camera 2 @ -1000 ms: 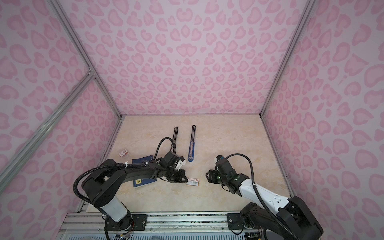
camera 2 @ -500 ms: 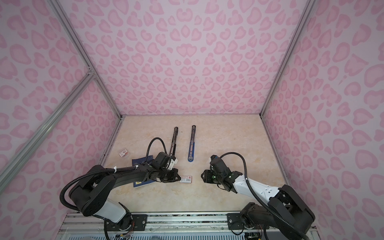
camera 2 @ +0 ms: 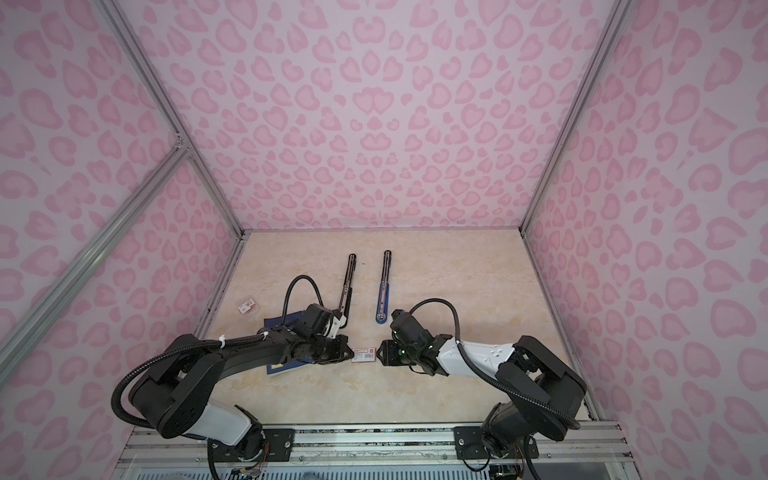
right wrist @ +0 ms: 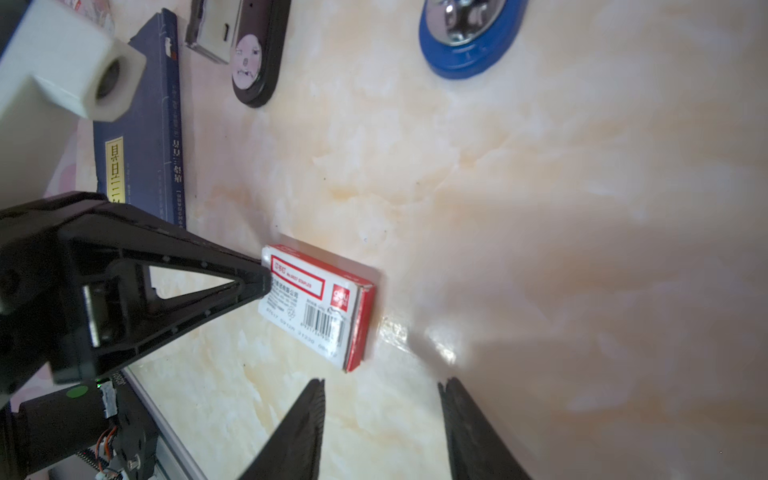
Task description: Load the staples into the stapler
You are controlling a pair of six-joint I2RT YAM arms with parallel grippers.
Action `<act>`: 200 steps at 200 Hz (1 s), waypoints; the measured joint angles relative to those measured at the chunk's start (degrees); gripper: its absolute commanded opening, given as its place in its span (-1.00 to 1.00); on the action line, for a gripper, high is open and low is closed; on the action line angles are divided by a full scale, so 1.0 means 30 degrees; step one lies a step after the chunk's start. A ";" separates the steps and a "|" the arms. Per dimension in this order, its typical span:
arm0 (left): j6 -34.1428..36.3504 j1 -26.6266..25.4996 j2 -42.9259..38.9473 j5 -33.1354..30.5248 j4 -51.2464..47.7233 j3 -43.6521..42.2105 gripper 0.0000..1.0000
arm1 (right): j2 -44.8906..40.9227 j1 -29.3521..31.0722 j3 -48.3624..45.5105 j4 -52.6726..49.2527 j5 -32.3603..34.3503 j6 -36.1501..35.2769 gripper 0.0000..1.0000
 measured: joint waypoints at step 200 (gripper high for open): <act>0.0080 0.0007 0.0000 0.0313 0.0306 -0.0182 -0.94 | 0.2324 0.0838 0.2149 -0.1610 0.1406 -0.0248 -0.38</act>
